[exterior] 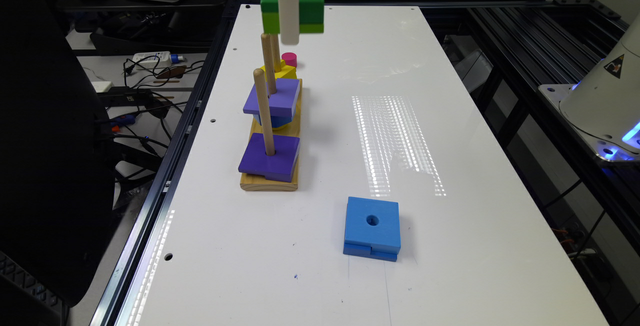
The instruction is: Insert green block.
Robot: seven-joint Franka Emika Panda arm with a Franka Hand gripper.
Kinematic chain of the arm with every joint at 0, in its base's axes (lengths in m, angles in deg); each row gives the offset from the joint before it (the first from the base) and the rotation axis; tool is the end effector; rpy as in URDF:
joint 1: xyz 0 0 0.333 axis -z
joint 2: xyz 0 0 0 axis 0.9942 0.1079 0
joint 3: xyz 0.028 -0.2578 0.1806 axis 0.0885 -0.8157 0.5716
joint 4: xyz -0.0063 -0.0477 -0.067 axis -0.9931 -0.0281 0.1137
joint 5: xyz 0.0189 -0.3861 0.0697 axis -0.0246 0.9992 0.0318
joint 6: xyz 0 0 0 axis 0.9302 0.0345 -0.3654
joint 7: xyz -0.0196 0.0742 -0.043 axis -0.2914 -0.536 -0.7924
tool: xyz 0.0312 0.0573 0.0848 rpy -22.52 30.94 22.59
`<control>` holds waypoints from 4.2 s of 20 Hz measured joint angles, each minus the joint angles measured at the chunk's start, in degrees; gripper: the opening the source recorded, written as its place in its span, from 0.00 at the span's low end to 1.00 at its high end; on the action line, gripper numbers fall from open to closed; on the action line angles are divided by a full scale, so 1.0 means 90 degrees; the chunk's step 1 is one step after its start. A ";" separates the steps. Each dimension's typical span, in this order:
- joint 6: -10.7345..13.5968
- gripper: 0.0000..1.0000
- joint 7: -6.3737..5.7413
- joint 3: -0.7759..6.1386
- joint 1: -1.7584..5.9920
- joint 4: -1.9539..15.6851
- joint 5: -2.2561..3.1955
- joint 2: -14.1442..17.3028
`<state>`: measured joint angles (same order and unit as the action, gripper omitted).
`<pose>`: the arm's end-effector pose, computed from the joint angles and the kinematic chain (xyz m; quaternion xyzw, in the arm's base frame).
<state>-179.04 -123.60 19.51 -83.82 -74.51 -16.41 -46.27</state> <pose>0.5839 0.1168 0.4083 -0.9278 0.3714 -0.0038 0.0340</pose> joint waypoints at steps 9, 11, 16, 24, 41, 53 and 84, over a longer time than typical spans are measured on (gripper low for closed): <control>-0.0419 0.00 -0.0002 0.0003 -0.0017 0.0003 0.0050 0.0362; -0.0480 0.00 -0.0003 0.0003 -0.0019 0.0007 0.0061 0.0419; -0.0586 0.00 -0.0004 0.0004 -0.0021 0.0028 0.0078 0.0529; -0.0612 0.00 -0.0005 0.0005 -0.0023 0.0076 0.0084 0.0603; -0.0611 0.00 -0.0003 0.0005 -0.0018 0.0058 0.0085 0.0604; -0.0698 0.00 -0.0003 0.0037 -0.0020 0.0075 0.0082 0.0615; -0.0841 0.00 0.0049 0.0019 0.0074 0.0252 0.0086 0.0875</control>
<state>-186.60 -123.16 19.67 -83.15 -72.24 -15.64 -38.40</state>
